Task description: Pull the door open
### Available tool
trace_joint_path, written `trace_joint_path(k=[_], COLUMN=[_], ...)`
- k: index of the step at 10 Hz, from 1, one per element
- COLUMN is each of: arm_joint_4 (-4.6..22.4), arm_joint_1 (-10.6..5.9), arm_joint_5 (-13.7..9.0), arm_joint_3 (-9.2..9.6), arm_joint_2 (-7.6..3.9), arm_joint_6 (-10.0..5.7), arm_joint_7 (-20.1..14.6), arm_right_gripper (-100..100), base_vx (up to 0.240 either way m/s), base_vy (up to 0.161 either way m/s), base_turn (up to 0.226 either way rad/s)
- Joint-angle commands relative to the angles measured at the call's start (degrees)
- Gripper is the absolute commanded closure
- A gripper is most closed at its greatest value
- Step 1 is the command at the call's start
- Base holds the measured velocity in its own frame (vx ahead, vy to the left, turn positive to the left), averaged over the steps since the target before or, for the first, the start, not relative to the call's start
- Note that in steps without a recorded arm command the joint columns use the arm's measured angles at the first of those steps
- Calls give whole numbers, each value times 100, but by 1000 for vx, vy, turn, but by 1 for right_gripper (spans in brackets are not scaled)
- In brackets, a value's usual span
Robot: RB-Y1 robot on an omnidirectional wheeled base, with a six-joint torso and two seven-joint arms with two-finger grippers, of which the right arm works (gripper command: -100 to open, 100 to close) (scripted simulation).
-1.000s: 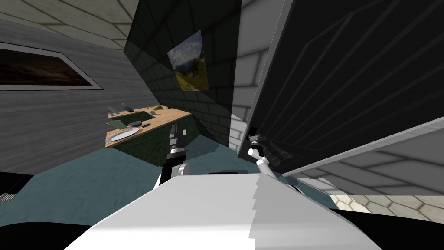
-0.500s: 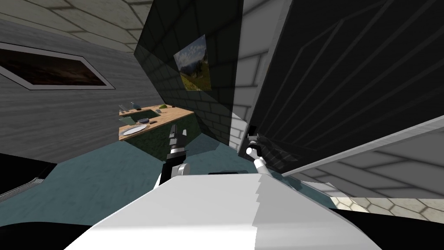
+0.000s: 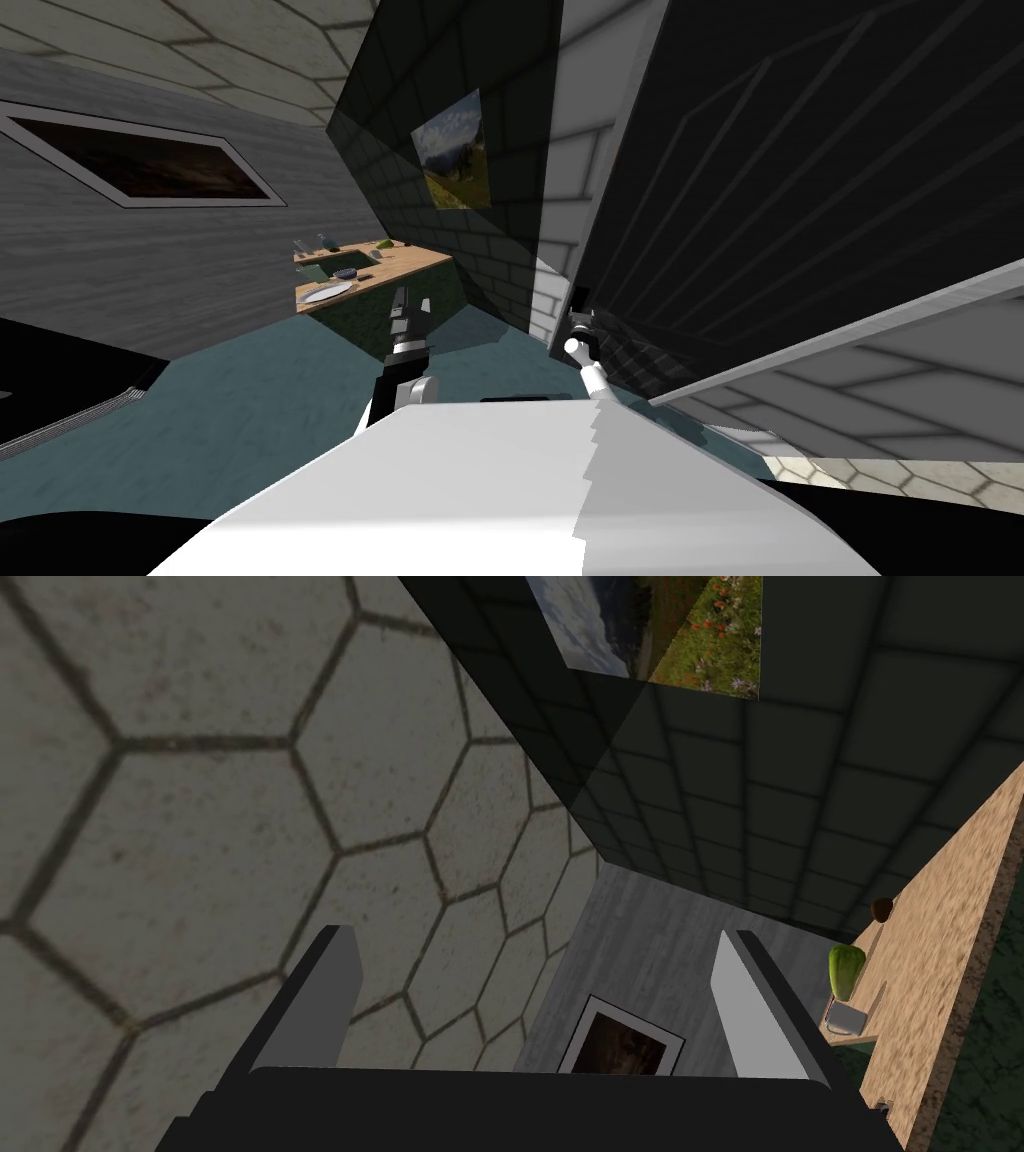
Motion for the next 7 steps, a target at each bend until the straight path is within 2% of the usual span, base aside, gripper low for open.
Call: trace_joint_path(k=[1,3,4,5,6,7], arm_joint_4=[-46,-99,-81,-57,-40,-30], arm_joint_1=[2,-7,-6,58,100,122], arm_joint_5=[-131,-328,-272,-323,-350,-365], arm_joint_3=[-19,-49,-39,-60,-74,-81], arm_joint_2=[75,191,161,-46,-176,-246], arm_joint_6=[4,7,2,22,34,41], arm_joint_7=[-162,-390,-316,-498,-601,-657], arm_right_gripper=[-100,-100,-100,-100,-100,-100], base_vx=[-65,-86,-37,86,167,180], base_vy=[-20,-19,-8,-7,-13,-26], base_turn=[46,66,8,94,118,55])
